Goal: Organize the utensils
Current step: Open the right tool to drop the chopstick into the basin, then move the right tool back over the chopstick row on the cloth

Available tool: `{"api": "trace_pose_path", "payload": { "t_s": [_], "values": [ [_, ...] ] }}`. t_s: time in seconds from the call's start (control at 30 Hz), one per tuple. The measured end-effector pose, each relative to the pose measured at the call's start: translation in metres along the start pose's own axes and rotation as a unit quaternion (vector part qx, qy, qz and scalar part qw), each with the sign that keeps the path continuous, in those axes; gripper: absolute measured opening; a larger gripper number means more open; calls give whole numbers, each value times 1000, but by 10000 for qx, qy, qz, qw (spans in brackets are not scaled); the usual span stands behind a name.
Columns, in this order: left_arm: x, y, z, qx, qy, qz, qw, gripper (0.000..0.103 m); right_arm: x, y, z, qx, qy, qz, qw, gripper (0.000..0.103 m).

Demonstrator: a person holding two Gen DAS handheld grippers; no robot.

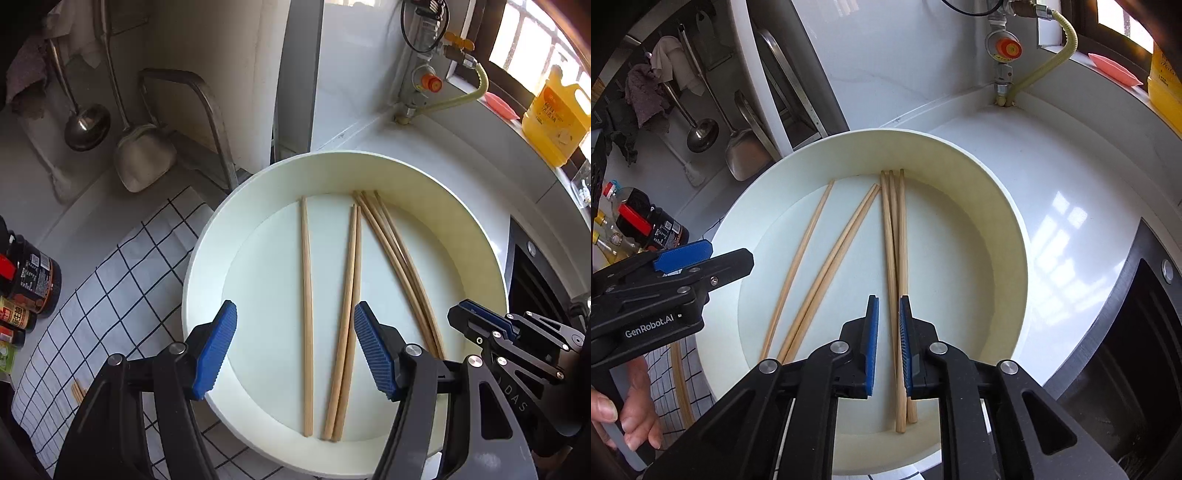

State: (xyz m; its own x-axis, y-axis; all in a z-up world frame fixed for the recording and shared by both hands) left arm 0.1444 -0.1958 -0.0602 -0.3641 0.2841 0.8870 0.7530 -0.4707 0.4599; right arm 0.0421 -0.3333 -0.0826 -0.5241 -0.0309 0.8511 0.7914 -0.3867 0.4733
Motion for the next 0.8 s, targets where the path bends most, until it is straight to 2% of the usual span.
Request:
{"api": "trace_pose_path", "payload": {
  "t_s": [0.5, 0.8],
  "values": [
    [56, -38, 9, 240, 125, -388, 9989, 66, 42, -30, 22, 268, 86, -254, 9993, 19],
    [87, -76, 28, 418, 365, -566, 9969, 66, 49, -53, 62, 708, 267, -162, 9970, 20]
  ]
}}
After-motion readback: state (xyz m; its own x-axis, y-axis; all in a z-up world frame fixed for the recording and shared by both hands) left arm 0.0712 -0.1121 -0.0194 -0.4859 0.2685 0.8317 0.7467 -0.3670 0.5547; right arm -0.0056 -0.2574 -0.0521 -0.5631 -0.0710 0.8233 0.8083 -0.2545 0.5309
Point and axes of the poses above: each gripper's, at about its wrist camera, not at the fingertips, and x roughly against the way its jaws point, z to its left, y to its top, the point moved 1 cm from there along -x, roughly the way its jaws point, and after that the axes turned 1 degree about -y, right-handed, at the moved point
